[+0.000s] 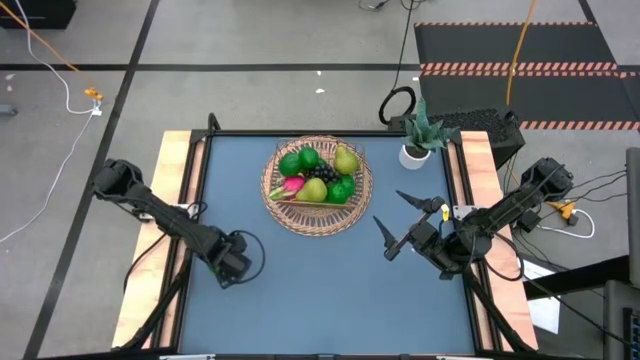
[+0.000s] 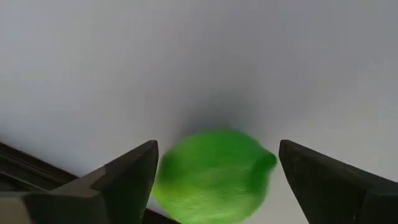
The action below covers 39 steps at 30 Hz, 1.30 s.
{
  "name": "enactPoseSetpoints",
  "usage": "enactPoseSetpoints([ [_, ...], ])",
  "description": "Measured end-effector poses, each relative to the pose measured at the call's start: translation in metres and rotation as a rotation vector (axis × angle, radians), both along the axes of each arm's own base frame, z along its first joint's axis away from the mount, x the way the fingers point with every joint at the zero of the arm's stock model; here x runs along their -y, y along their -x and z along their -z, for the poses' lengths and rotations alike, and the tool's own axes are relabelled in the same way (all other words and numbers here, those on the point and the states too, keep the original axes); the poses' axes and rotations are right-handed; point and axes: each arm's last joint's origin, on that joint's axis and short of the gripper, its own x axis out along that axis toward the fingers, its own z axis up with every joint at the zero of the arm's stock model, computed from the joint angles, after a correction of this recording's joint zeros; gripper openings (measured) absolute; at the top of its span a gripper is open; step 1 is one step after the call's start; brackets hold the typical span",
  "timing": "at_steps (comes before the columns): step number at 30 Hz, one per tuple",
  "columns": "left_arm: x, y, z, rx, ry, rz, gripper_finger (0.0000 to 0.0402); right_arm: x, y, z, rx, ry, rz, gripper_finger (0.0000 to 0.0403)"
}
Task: Build produce basket
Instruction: Put the green lime into the gold wire basket
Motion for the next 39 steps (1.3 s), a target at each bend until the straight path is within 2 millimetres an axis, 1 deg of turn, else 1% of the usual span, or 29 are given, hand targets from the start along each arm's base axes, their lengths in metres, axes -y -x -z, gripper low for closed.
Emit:
enactPoseSetpoints([
  [4, 0.008, 0.005, 0.0, -0.01, 0.013, 0.033, 0.0327, 0.0, 0.0, 0.0, -0.004, 0.003, 0.002, 0.0375],
  [10, 0.014, 0.01, 0.0, -0.038, 0.021, -0.063, 0.0314, 0.0, 0.0, 0.0, -0.003, 0.002, 0.002, 0.0375],
  [14, 0.017, 0.012, 0.0, -0.04, 0.031, -0.014, 0.0299, 0.0, 0.0, 0.0, 0.005, -0.008, 0.001, 0.0375],
  [17, 0.018, 0.013, 0.0, -0.033, 0.019, -0.011, 0.0275, 0.0, 0.0, 0.0, 0.005, -0.008, 0.0, 0.0375],
  [22, 0.016, 0.011, 0.0, -0.028, 0.013, -0.029, 0.02, 0.0, 0.0, 0.0, 0.006, -0.009, 0.0, 0.0375],
  [23, 0.015, 0.011, 0.0, -0.027, 0.01, -0.044, 0.0193, 0.0, 0.0, 0.0, 0.007, -0.009, 0.0, 0.0375],
  [28, 0.008, 0.005, 0.001, 0.004, -0.032, -0.107, 0.0193, 0.0, 0.0, 0.0, 0.007, -0.009, 0.0, 0.0375],
  [33, 0.001, -0.003, 0.0, 0.062, -0.056, -0.12, 0.0193, 0.0, 0.0, 0.0, 0.007, -0.009, -0.001, 0.0375],
  [39, -0.001, -0.023, -0.008, 0.211, -0.064, -0.094, 0.0193, 0.0, 0.0, 0.0, 0.008, -0.009, 0.0, 0.0375],
])
